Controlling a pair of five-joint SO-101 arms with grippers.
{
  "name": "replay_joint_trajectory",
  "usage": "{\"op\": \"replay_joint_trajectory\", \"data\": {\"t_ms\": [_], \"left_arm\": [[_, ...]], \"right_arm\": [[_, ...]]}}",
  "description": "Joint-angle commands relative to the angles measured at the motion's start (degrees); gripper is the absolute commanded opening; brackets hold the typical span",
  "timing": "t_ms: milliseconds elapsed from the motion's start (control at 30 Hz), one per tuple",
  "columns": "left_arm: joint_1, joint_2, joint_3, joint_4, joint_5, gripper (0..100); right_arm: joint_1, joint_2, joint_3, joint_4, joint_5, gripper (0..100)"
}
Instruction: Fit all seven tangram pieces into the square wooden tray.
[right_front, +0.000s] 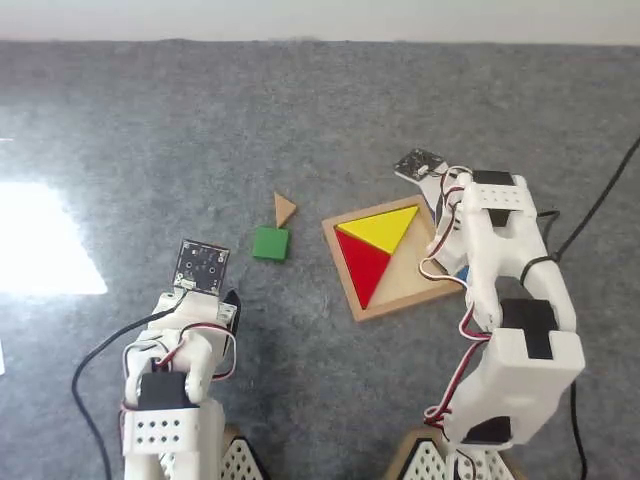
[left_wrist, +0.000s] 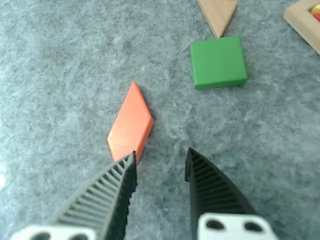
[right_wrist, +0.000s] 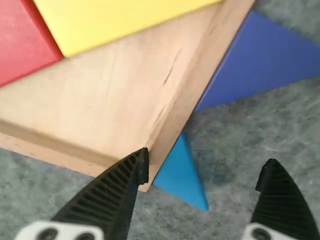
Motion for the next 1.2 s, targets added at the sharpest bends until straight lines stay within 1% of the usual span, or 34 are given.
{"op": "replay_joint_trajectory", "data": {"t_ms": [0, 133, 333, 433, 500, 600, 767, 933, 1033, 1167], "left_arm": [[-0.4, -1.0, -0.5, 0.0, -0.7, 15], [-0.4, -1.0, -0.5, 0.0, -0.7, 15], [-0.4, -1.0, -0.5, 0.0, -0.7, 15], [-0.4, -1.0, -0.5, 0.0, -0.7, 15], [-0.4, -1.0, -0.5, 0.0, -0.7, 15], [-0.4, -1.0, -0.5, 0.0, -0.7, 15], [-0.4, -1.0, -0.5, 0.0, -0.7, 15], [-0.4, -1.0, -0.5, 0.0, -0.7, 15], [-0.4, -1.0, -0.5, 0.0, -0.7, 15], [-0.4, -1.0, -0.5, 0.0, -0.7, 15]], "right_arm": [[-4.0, -2.6, 0.4, -0.5, -2.7, 34.2], [-9.3, -2.2, 0.4, -0.5, -7.4, 34.2], [-13.2, -3.1, -0.4, -1.3, -19.9, 34.2], [-14.9, -5.8, -3.4, -3.4, -25.1, 34.2], [-17.4, -6.1, -6.9, -4.6, -28.9, 34.2], [-21.9, -3.6, -12.6, -7.1, -35.6, 34.2], [-27.3, 5.0, -21.0, -16.9, -45.6, 34.2], [-32.0, 12.4, -24.7, -23.1, -50.3, 34.2], [-34.3, 15.3, -26.2, -26.1, -50.1, 34.2], [-34.9, 18.4, -29.4, -28.3, -50.1, 34.2]]}}
